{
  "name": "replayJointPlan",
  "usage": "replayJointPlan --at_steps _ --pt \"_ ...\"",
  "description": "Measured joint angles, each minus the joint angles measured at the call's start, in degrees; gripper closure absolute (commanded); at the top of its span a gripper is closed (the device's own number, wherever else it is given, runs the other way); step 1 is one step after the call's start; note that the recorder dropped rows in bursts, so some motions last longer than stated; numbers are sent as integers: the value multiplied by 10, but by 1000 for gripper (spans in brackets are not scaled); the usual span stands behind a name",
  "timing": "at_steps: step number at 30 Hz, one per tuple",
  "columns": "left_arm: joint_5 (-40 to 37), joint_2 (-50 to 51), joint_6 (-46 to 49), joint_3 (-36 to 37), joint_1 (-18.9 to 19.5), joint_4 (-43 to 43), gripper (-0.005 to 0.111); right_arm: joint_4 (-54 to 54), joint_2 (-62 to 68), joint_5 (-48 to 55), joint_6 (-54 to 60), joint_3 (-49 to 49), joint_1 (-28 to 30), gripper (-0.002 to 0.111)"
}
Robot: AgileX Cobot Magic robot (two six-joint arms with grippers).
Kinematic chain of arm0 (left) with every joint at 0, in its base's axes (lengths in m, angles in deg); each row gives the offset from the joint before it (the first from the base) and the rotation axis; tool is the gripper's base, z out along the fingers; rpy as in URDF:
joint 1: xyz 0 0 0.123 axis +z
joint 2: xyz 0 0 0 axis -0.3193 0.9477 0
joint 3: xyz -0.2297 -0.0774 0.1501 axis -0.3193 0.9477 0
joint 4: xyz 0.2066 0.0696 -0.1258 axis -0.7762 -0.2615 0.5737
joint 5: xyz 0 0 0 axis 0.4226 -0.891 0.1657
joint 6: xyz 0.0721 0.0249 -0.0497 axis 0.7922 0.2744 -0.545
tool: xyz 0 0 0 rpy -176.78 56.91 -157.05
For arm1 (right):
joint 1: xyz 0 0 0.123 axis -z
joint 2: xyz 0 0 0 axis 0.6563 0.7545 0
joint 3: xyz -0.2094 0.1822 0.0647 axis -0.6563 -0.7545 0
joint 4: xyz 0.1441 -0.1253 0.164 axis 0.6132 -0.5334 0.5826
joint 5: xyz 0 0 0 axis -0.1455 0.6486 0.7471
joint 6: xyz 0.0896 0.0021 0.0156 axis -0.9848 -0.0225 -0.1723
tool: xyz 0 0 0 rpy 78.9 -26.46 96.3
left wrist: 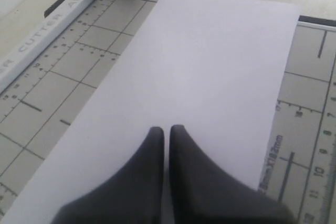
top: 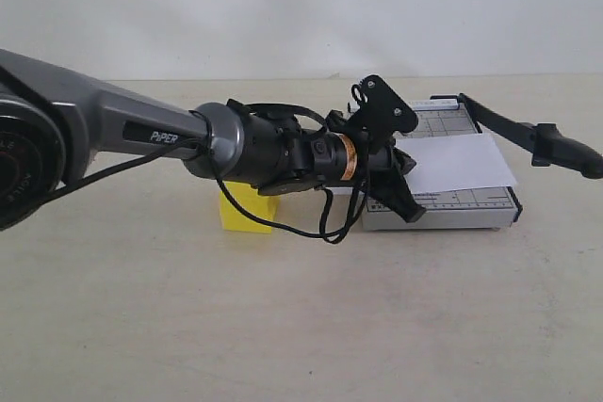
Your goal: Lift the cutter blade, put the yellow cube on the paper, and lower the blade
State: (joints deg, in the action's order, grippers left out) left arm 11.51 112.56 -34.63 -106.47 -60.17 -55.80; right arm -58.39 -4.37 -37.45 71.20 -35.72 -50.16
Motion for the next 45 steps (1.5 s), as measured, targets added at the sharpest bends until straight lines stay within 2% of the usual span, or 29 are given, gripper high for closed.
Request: replayJointPlan --at_steps 8,33,45 --pt "12 27 -1 -38 -25 0 102 0 0 0 0 0 0 108" --pt "-9 40 26 -60 -30 0 102 0 0 0 0 0 0 108" --pt "-69 27 29 -61 -30 -4 102 0 0 0 -1 -1 0 108"
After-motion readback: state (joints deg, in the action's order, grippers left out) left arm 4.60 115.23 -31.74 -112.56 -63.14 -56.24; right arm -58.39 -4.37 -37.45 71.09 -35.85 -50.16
